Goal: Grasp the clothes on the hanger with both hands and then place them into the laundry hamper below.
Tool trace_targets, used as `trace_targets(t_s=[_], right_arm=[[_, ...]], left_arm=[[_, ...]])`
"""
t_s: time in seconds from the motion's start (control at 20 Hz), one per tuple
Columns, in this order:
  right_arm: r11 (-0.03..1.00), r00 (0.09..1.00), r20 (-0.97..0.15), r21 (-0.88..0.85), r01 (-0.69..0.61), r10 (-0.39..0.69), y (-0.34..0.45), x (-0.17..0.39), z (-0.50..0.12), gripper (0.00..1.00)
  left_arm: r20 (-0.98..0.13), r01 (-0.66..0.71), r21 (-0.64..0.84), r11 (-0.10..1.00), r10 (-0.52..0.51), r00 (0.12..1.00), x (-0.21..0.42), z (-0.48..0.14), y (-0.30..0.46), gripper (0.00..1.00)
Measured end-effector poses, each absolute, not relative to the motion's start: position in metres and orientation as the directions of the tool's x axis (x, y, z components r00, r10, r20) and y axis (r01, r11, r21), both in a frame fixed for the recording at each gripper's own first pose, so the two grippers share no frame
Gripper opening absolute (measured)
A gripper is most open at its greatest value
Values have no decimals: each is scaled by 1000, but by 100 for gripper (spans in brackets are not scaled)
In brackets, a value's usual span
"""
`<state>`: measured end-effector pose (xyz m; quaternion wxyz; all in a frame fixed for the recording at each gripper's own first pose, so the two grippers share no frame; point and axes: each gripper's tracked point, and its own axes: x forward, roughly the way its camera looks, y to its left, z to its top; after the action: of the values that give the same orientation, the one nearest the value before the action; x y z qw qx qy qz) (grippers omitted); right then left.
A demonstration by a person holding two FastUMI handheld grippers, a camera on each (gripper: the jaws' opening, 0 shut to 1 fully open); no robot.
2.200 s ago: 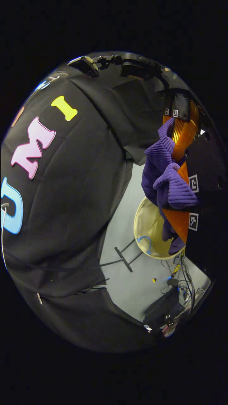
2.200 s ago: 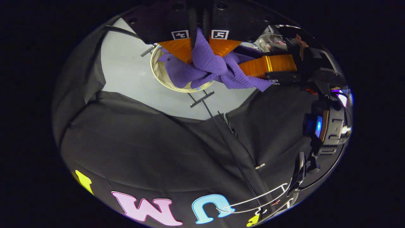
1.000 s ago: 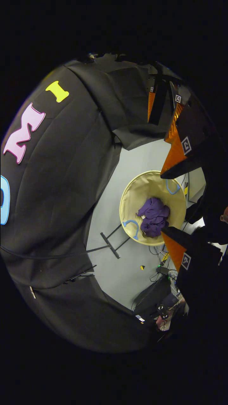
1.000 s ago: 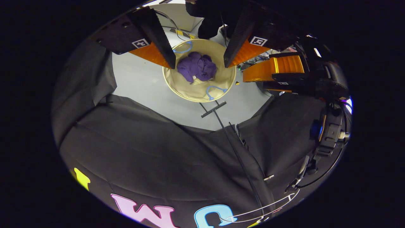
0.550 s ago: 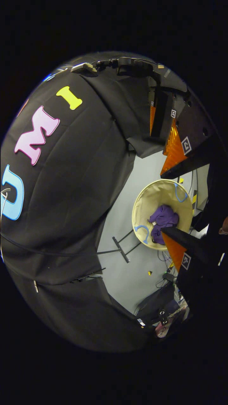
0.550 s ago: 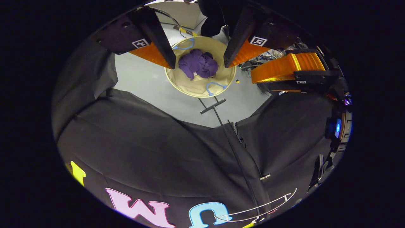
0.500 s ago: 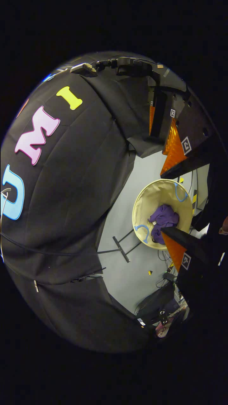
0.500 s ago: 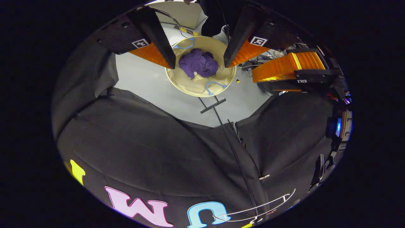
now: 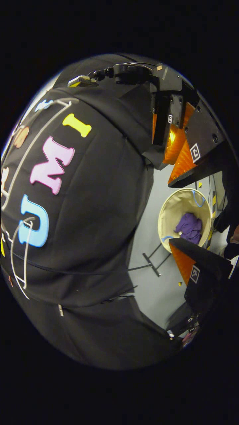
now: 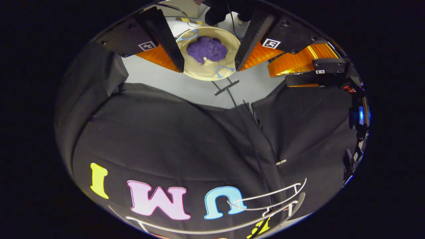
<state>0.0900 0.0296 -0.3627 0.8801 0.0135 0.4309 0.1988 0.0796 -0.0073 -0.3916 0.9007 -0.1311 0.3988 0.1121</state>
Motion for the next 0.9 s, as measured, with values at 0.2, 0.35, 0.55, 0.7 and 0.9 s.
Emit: trace_targets(t_s=[0.2,0.35,0.55,0.7,0.9], right_arm=[[947,691,-649,184,-262,317,37,85,-307,99],[955,773,-561,179,-236,296,48,70,-265,99],[970,869,-431,129,-207,243,51,50,-204,98],[973,919,-323,104,-205,228,60,31,-154,98],[981,965,-178,61,-183,191,65,12,-102,98]], left_arm=[[-645,-162,-98,982,62,762,67,-342,0,95],[-563,-77,-69,995,25,826,55,-299,3,95],[-457,14,-81,997,-49,888,45,-248,3,95],[-376,73,-66,995,-92,922,35,-209,7,95],[-253,148,-51,988,-156,955,9,-142,3,92]])
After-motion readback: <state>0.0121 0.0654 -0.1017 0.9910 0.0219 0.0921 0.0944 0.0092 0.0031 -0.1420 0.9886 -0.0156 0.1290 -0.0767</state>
